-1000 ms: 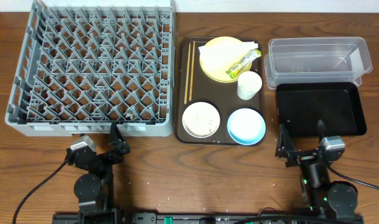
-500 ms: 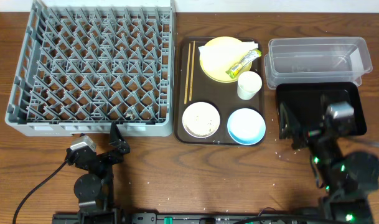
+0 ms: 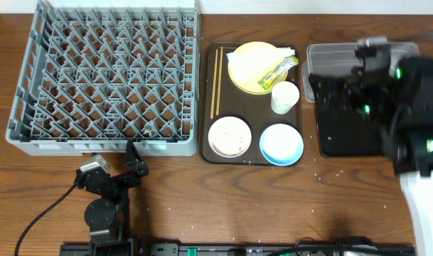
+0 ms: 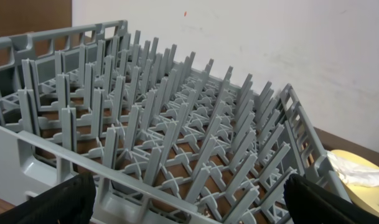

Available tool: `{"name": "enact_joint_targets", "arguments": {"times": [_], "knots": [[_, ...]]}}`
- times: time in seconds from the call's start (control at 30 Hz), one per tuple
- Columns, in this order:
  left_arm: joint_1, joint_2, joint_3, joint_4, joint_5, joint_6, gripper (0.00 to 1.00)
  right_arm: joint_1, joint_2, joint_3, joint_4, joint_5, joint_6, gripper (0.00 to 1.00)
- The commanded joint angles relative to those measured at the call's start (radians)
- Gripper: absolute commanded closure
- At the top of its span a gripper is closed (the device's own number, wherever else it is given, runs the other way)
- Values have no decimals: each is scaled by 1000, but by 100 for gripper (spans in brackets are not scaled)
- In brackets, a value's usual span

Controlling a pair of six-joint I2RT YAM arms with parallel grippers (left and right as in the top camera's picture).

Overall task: Sort waste into correct bins and load items into the dishwasher
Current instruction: 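Move the right gripper up over the yellow plate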

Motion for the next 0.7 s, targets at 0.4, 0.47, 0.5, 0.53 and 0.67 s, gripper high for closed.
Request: {"name": "enact_joint_targets", "arguments": {"times": [0.4, 0.47, 0.5, 0.53, 0.67], "knots": [[4, -6, -30, -21, -5, 13, 2, 135, 581, 576, -267, -70, -81, 1], [4, -6, -30, -21, -5, 13, 2, 138, 628, 594, -254, -71, -81, 1], [4, -6, -30, -21, -5, 13, 2, 139, 647, 594, -231, -71, -80, 1], [4, -6, -30, -21, -5, 13, 2, 139, 663, 594, -210, -74, -80, 1], [4, -6, -30, -21, -5, 13, 2, 139, 715, 592, -127, -72, -75, 1]]}}
